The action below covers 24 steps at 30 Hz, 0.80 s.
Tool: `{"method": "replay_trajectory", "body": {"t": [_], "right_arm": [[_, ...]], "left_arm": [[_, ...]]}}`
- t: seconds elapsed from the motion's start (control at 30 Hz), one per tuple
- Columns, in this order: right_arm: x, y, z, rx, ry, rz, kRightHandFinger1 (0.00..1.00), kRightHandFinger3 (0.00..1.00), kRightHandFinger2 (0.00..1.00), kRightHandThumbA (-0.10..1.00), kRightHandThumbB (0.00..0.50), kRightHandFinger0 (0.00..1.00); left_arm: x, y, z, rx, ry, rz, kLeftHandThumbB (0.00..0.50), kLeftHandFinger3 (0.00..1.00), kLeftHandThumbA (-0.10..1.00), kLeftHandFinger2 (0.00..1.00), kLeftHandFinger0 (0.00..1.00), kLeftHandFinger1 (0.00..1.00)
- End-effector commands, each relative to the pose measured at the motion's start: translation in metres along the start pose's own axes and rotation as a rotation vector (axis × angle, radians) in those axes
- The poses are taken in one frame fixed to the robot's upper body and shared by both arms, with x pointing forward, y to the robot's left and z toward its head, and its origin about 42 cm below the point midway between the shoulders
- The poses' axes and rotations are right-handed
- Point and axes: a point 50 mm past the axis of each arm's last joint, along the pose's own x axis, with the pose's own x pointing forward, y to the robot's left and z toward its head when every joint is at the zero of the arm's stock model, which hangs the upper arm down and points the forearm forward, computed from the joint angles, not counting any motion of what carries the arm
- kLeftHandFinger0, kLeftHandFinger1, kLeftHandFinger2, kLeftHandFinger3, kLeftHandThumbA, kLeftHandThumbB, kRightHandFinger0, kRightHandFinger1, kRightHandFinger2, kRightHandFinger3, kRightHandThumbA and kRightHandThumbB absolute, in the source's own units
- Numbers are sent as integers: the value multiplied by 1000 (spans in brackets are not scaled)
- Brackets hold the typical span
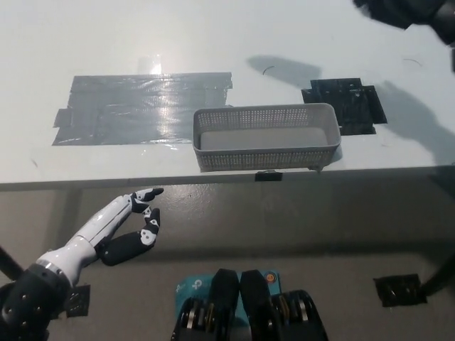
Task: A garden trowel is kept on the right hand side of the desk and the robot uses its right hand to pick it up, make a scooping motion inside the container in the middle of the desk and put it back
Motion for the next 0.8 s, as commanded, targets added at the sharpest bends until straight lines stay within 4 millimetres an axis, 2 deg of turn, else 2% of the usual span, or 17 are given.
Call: {"method": "replay_trajectory", "body": {"t": [0.0, 0.03, 0.07, 0.1, 0.2, 0.23, 0.3, 0.33, 0.43, 0.47, 0.5, 0.53, 0.6, 0.63, 0.67, 0.7, 0.77], "right_arm": [[-8, -10, -23, -32, 26, -15, 0, 97, 270, -100, 104, 0], [-21, 3, -25, -29, 54, 48, 0, 225, 212, -100, 64, 0], [-20, 4, -24, -28, 54, 54, 0, 240, 139, -100, 60, 0], [-34, 18, -24, -49, 77, 107, 0, 136, 337, -100, 117, 0], [-52, 38, -20, -73, 88, 177, 0, 109, 361, -100, 160, 0], [-66, 51, -17, -60, 91, 212, 0, 66, 260, -100, 159, 0], [-87, 70, -8, -38, 110, 287, 0, 177, 35, -100, 161, 0], [-96, 80, -2, -20, 122, 318, 0, 192, 1, -100, 153, 0], [-104, 87, 2, -20, 123, 340, 0, 270, 6, -100, 135, 0], [-116, 97, 11, -15, 140, 388, 7, 370, 207, -100, 124, 0], [-138, 116, 26, -20, 164, 458, 4, 425, 132, -98, 133, 0], [-146, 124, 33, -3, 174, 514, 0, 334, 101, -100, 120, 0], [-155, 132, 39, -66, 152, 575, 6, 318, 100, -48, 127, 0], [-162, 137, 45, -60, 164, 570, 0, 235, 18, 63, 172, 0], [-171, 147, 51, -98, 186, 640, 0, 359, 1, 115, 251, 0], [-174, 150, 52, -111, 194, 666, 0, 352, 9, 30, 240, 0], [-177, 155, 53, -126, 211, 750, 23, 528, 146, -86, 167, 0]], "left_arm": [[-4, 6, 4, 5, -50, 37, 86, 785, 82, 1000, 1000, 1000], [-5, 5, 3, 4, -41, 40, 90, 784, 103, 1000, 1000, 1000], [-6, 5, 2, 2, -39, 42, 91, 784, 107, 1000, 1000, 1000], [-9, 5, 1, -1, -31, 47, 91, 787, 102, 1000, 1000, 1000], [-12, 6, -1, -5, -23, 49, 86, 800, 104, 1000, 1000, 1000], [-13, 7, -1, -2, -24, 51, 85, 797, 101, 1000, 1000, 1000], [-14, 8, -2, -2, -27, 58, 83, 789, 91, 1000, 1000, 1000], [-14, 8, -3, -6, -28, 62, 85, 787, 84, 1000, 1000, 1000], [-15, 8, -2, -11, -28, 65, 81, 783, 58, 1000, 1000, 1000], [-16, 8, -2, -10, -27, 66, 75, 796, 38, 1000, 1000, 1000], [-18, 8, -2, -16, -24, 65, 77, 808, 3, 1000, 1000, 1000], [-20, 7, -3, -26, -21, 69, 77, 804, -21, 1000, 1000, 1000], [-21, 6, -3, -28, -21, 72, 74, 804, -32, 1000, 1000, 1000], [-22, 7, -4, -21, -21, 72, 72, 804, -30, 1000, 1000, 1000], [-24, 7, -2, -11, -14, 72, 69, 827, -19, 1000, 1000, 1000], [-24, 7, -2, -11, -22, 77, 70, 819, -48, 1000, 1000, 1000], [-27, 7, -4, -17, -17, 82, 69, 819, -42, 1000, 1000, 1000]]}}
